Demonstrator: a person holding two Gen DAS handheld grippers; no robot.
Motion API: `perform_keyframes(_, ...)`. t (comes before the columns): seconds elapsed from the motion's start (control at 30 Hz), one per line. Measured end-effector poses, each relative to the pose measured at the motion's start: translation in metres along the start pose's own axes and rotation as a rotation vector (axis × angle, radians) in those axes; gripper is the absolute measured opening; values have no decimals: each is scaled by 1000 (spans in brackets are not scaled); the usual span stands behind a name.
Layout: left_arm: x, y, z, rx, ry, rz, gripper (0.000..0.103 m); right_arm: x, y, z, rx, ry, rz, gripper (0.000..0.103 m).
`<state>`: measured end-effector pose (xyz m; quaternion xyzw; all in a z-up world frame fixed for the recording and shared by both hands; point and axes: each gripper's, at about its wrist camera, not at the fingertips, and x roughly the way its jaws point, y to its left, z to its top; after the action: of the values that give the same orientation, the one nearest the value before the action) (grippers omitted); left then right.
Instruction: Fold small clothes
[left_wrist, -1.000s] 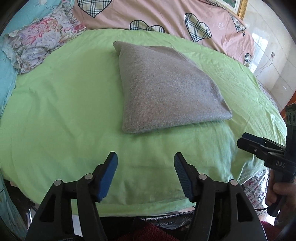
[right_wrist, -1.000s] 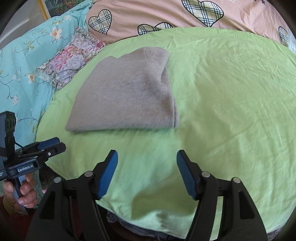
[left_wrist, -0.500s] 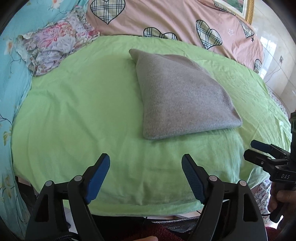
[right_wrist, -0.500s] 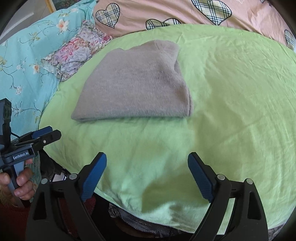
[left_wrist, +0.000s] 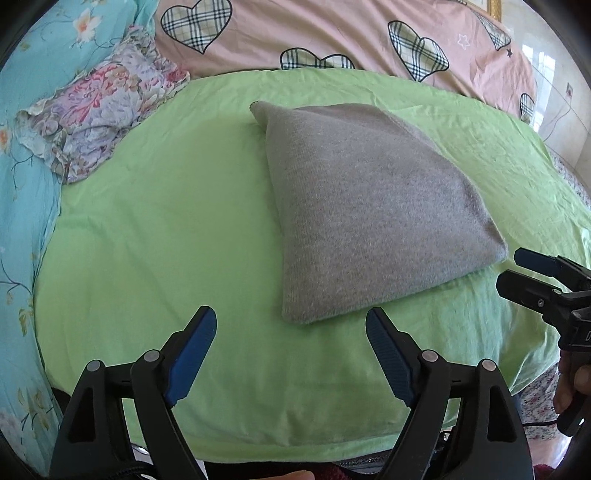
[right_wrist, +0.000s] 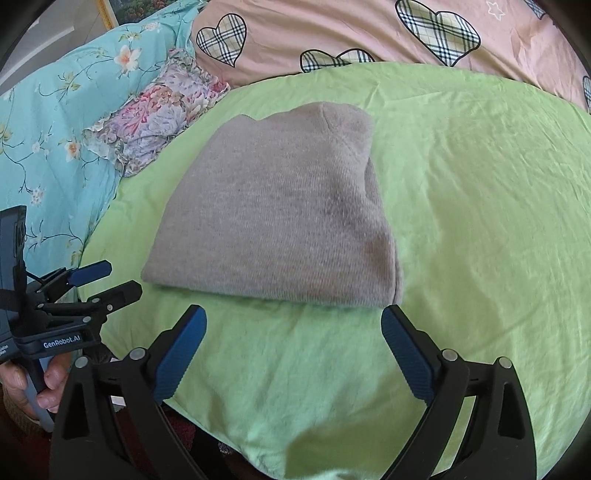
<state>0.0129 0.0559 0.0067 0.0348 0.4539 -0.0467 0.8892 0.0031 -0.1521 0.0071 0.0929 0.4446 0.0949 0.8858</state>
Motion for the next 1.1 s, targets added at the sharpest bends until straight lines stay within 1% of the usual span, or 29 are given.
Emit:
perform_keyframes(0.4,8,2,26,-20,-39,29,86,16,3,21,-23,8,4,97)
perform_keyframes(0.73,11,-3,37,-22,-62,46,87,22,2,35,-23,-2,7,97)
perform_keyframes(0.83,12,-4,39,-22,-65,51,89,22,1,39,-20,-5,8,97)
perform_keyframes(1.1,13,-7,43,-17,-73,52,92,23,-2,41,-15,-7,9,98)
